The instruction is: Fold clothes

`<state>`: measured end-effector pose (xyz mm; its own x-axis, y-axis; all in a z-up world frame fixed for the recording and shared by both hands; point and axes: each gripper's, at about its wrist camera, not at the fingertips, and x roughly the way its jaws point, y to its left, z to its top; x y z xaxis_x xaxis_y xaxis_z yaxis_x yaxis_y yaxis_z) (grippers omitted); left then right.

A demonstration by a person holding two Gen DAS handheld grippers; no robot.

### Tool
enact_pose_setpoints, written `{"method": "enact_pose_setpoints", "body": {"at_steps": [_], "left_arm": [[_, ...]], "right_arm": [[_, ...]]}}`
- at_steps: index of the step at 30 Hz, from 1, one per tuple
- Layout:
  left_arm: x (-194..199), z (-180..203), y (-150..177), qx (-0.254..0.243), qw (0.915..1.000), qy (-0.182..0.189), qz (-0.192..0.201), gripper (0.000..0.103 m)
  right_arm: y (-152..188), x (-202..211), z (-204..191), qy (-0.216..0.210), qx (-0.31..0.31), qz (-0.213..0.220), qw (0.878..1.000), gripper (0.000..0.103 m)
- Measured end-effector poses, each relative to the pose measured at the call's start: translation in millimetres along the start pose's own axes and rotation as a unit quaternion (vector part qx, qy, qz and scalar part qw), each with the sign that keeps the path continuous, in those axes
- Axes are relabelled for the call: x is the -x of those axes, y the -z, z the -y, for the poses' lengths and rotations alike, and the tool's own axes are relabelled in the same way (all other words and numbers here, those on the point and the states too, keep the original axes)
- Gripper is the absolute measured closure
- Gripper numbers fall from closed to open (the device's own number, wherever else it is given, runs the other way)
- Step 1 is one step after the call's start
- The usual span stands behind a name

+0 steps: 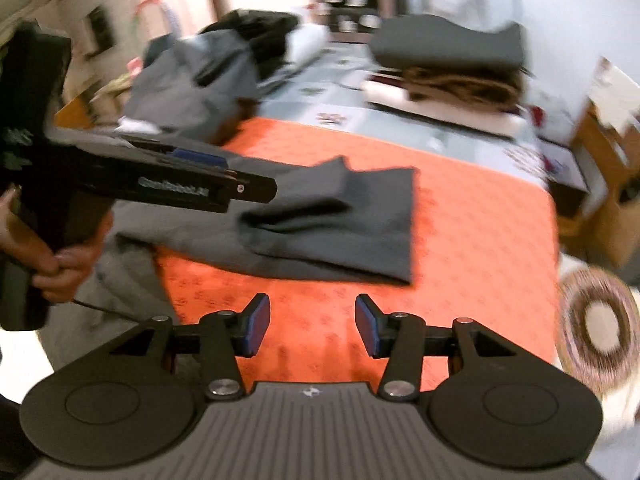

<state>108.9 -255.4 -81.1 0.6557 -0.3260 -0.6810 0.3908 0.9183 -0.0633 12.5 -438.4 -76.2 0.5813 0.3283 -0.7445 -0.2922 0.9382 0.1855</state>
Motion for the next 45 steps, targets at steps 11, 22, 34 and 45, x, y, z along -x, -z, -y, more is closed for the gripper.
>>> {"method": "enact_pose_setpoints", "body": {"at_steps": [11,22,34,45], "left_arm": [[-42.6,13.3,-0.3,-0.044,0.9984,-0.034,0.01,0.086],[39.1,-88.9,12.2,0.219,0.9694,-0.061,0.094,0.093],[70.0,-169.1,95.3,0.346,0.9329,-0.094,0.029,0.08],[29.6,-179.7,83.1,0.335,0.942,0.012,-0.004,0.061]], "right_arm": [[23.0,32.9,35.7,0.07,-0.053,0.004,0.996,0.049],[21.3,26.6,38.5,0.064,-0.06,-0.003,0.996,0.047],[16.4,12.3,36.6,0.058,-0.045,-0.027,0.997,0.045],[19.6,14.6,28.8,0.066,-0.032,-0.037,0.997,0.04]]}}
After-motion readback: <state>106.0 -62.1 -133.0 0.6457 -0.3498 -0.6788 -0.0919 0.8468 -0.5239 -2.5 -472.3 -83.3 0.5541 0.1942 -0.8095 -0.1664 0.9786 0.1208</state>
